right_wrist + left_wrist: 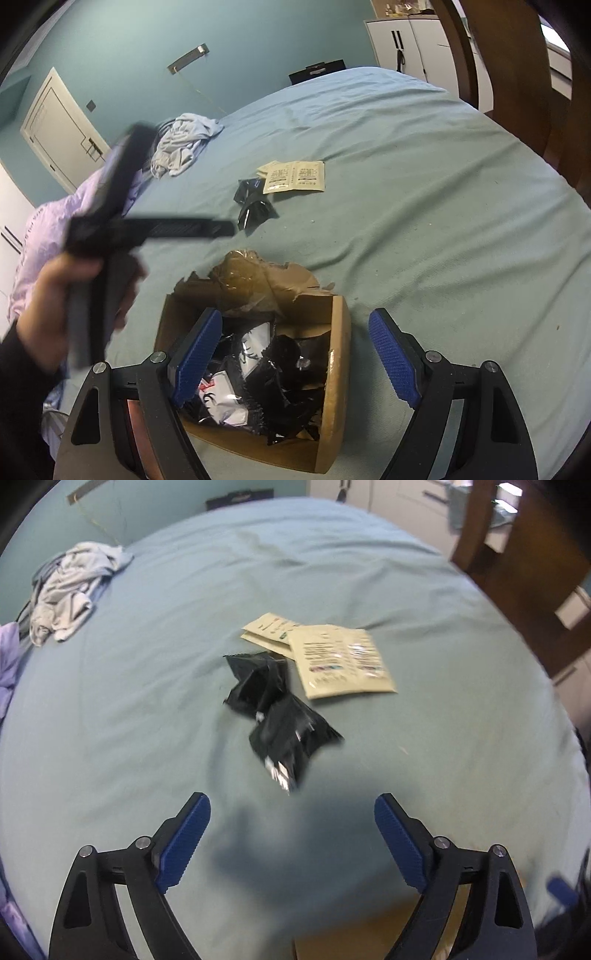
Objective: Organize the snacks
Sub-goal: 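Grasp a black packet from the pile with the left gripper, then carry the black packet toward the box while the right gripper grasps a beige sachet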
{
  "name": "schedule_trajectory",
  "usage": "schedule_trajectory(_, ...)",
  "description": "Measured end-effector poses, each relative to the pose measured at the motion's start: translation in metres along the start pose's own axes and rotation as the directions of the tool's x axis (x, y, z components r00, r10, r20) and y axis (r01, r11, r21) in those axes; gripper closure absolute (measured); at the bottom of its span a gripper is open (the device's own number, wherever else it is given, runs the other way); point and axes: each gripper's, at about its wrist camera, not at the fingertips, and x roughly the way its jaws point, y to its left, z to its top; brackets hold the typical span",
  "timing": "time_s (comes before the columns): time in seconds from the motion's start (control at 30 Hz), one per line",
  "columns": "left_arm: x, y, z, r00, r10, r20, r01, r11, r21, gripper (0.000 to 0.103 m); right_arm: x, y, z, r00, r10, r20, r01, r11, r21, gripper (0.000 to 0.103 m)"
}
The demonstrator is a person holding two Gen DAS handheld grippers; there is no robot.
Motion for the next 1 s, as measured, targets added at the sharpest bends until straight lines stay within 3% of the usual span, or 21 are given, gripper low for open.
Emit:
schedule_trajectory(0.13, 0.040, 0.004, 0.026, 0.998, 0.035, -0.059, -0.037, 0.999, -0.038, 0.011, 0.007, -0.005, 0.002, 1.000, -0.008, -0.024, 0.008, 1.000, 0.013, 0.022)
schedule_trajectory(0.23, 0.054, 0.008, 0.034, 0.995, -0.009, -0.099, 0.001, 0.996, -0.085, 0.018, 0.013, -0.011, 0.005, 0.999, 0.008, -0.038, -0.006, 0.999, 0.041, 0.022)
schedule_trajectory(0.3, 0.053, 0.007, 0.037, 0.996, -0.013, -0.089, 0.007, 0.997, -0.076, 0.031, 0.016, -0.015, 0.007, 0.999, 0.015, -0.041, -0.013, 0.999, 0.053, 0.022)
schedule_trajectory(0.37, 0.048, 0.001, 0.037, 0.997, 0.006, -0.080, -0.008, 1.000, -0.022, 0.064, 0.020, -0.018, 0.008, 0.999, 0.021, -0.049, -0.018, 0.998, 0.062, 0.022)
schedule_trajectory(0.47, 0.041, -0.003, 0.034, 0.996, -0.013, -0.089, 0.015, 1.000, 0.019, 0.078, 0.025, -0.020, 0.010, 0.998, 0.017, -0.060, -0.013, 0.998, 0.067, 0.022)
schedule_trajectory(0.67, 0.004, -0.001, 0.011, 0.998, -0.048, -0.040, 0.048, 0.999, 0.019, 0.080, 0.022, -0.024, 0.013, 0.999, 0.001, -0.044, 0.003, 0.996, 0.084, 0.022)
schedule_trajectory(0.83, -0.053, -0.003, -0.027, 0.995, -0.090, 0.031, 0.090, 0.996, -0.020, 0.080, 0.015, -0.026, 0.010, 1.000, -0.007, -0.028, 0.010, 0.994, 0.104, 0.022)
schedule_trajectory(1.0, -0.091, -0.010, -0.068, 0.990, -0.135, 0.033, 0.138, 0.986, -0.094, 0.080, 0.009, -0.023, 0.010, 0.999, -0.032, -0.008, 0.033, 0.996, 0.078, 0.022)
